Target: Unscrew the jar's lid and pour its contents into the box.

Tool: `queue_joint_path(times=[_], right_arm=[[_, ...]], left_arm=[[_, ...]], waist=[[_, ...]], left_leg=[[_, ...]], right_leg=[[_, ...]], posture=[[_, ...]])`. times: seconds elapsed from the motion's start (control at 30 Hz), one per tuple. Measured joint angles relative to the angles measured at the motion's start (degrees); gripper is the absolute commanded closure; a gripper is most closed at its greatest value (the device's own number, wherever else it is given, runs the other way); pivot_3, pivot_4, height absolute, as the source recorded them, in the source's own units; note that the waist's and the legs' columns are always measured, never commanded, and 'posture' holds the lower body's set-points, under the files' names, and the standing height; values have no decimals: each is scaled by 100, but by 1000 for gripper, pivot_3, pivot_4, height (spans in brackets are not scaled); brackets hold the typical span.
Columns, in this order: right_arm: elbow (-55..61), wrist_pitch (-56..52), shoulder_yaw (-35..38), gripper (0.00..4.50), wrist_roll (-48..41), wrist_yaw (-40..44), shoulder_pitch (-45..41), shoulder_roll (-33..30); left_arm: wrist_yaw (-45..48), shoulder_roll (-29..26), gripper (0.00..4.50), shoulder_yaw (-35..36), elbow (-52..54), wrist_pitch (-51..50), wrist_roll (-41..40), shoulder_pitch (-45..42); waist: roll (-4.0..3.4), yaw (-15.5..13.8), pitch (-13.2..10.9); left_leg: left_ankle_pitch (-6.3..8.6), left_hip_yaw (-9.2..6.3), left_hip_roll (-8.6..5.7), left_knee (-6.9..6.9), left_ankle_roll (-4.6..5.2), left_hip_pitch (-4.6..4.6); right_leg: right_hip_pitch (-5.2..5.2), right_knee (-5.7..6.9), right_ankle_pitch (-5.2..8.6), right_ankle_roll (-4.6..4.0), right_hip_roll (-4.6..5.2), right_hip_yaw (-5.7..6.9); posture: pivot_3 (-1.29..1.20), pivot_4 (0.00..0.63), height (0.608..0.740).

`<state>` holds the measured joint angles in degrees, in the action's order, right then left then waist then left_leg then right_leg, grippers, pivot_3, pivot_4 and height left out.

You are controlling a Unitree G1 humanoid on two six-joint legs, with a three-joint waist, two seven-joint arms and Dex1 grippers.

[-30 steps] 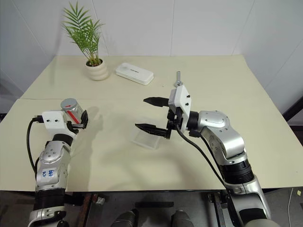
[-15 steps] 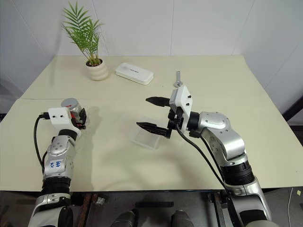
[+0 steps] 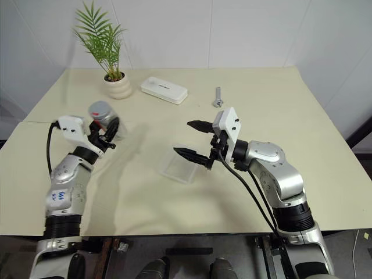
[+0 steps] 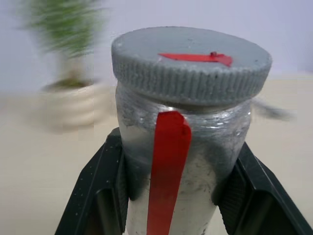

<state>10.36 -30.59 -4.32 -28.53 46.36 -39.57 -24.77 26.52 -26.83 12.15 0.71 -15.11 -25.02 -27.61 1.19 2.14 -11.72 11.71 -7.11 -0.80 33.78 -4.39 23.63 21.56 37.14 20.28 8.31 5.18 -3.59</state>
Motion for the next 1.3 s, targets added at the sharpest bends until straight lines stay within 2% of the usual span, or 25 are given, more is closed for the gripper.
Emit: queue_joint_path(times=[0.1,0.23,0.73,0.83,0.97,1.2,1.3], right_arm=[[182,-560,-33,0,-81,-320,-451,188],[287,-1133,-127,0,-207,-708,-920,588],[270,-1705,-355,0,-174,-1098,-1004,860],[271,-1704,-350,631,-176,-1107,-1004,864],[285,-1705,-348,1961,-213,-1096,-1003,879],[306,-1700,-316,1971,-247,-1023,-950,843],[293,-1604,-224,1971,-458,-382,-974,471]], left_arm=[[861,-376,2595,-378,642,-862,-574,113],[1512,-540,2595,-765,905,-1407,-857,96],[1691,-292,2595,-1008,782,-1447,-721,-293],[1731,-276,2595,-1042,730,-1437,-677,-311],[1749,-265,2595,-1040,708,-1417,-634,-350],[1915,-263,2595,-1057,608,-1413,-619,-414],[2418,-345,2595,-1161,487,-1339,-622,-615]], waist=[[-5,19,-3],[-5,9,-3],[-6,-25,-3],[-6,-32,-3],[-6,-28,-3],[-6,-36,-3],[-6,-44,-3]], left_leg=[[-1,-3,8,-6,-2,-5],[-1,-8,25,-10,-6,-10],[1,-6,48,-26,-12,-9],[0,-6,48,-26,-12,-8],[0,-6,48,-29,-12,-9],[0,-6,48,-36,-12,-8],[0,-3,47,-36,-12,-6]], right_leg=[[0,6,5,-9,-9,0],[0,11,8,-18,-29,0],[9,4,8,-30,-53,-1],[9,2,8,-30,-53,-1],[9,1,8,-30,-53,-1],[9,-7,8,-30,-53,0],[7,-15,8,-30,-53,0]], posture=[[0,150,740],[0,150,740],[0,150,740],[0,150,740],[0,150,740],[0,150,740],[0,150,740]])
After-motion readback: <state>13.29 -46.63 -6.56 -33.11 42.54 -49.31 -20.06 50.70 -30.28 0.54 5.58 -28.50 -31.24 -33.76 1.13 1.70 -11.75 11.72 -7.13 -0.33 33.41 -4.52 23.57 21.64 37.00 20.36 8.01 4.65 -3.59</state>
